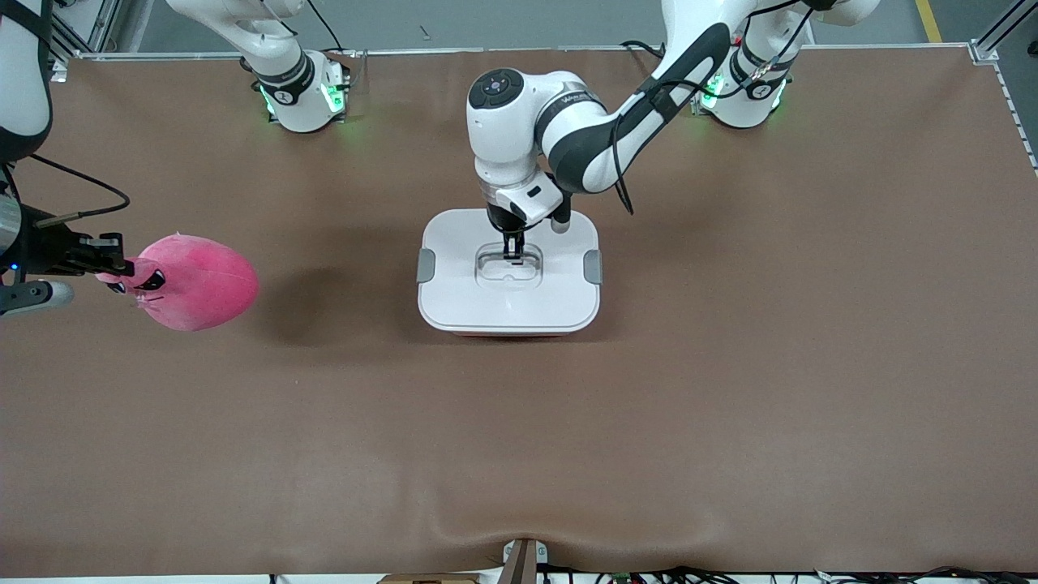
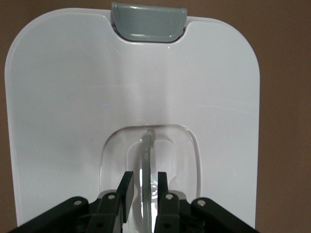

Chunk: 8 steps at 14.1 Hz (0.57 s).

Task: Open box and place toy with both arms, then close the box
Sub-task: 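Grasp the pink toy with the right gripper while the left gripper grasps the lid handle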

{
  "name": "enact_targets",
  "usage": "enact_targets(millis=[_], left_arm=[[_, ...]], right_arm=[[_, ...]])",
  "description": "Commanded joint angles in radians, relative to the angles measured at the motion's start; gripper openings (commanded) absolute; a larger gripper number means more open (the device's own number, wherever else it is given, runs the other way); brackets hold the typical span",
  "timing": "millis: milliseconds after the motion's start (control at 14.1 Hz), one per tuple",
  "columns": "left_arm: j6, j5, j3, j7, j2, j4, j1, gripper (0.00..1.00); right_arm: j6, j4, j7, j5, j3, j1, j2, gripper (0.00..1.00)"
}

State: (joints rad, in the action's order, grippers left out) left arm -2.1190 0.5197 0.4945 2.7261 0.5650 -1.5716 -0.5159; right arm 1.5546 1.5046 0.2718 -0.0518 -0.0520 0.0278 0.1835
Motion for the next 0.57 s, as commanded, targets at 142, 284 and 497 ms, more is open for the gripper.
enact_targets(millis=[142, 284, 497], left_arm=[[-0.006, 0.026, -0.002, 0.069, 0.015, 0.024, -0.009, 0.09], [-0.006, 0.026, -0.002, 0.069, 0.012, 0.024, -0.009, 0.0], [-0.006, 0.023, -0.001, 0.064, 0.006, 0.024, -0.007, 0.0]], right_arm=[[-0.031, -0.021, 0.017, 0.018, 0.018, -0.002, -0.027, 0.0], [-0.028, -0.021, 0.015, 0.02, 0.021, -0.002, -0.038, 0.0], [-0.021, -0.014, 0.017, 0.015, 0.021, 0.0, -0.039, 0.0]])
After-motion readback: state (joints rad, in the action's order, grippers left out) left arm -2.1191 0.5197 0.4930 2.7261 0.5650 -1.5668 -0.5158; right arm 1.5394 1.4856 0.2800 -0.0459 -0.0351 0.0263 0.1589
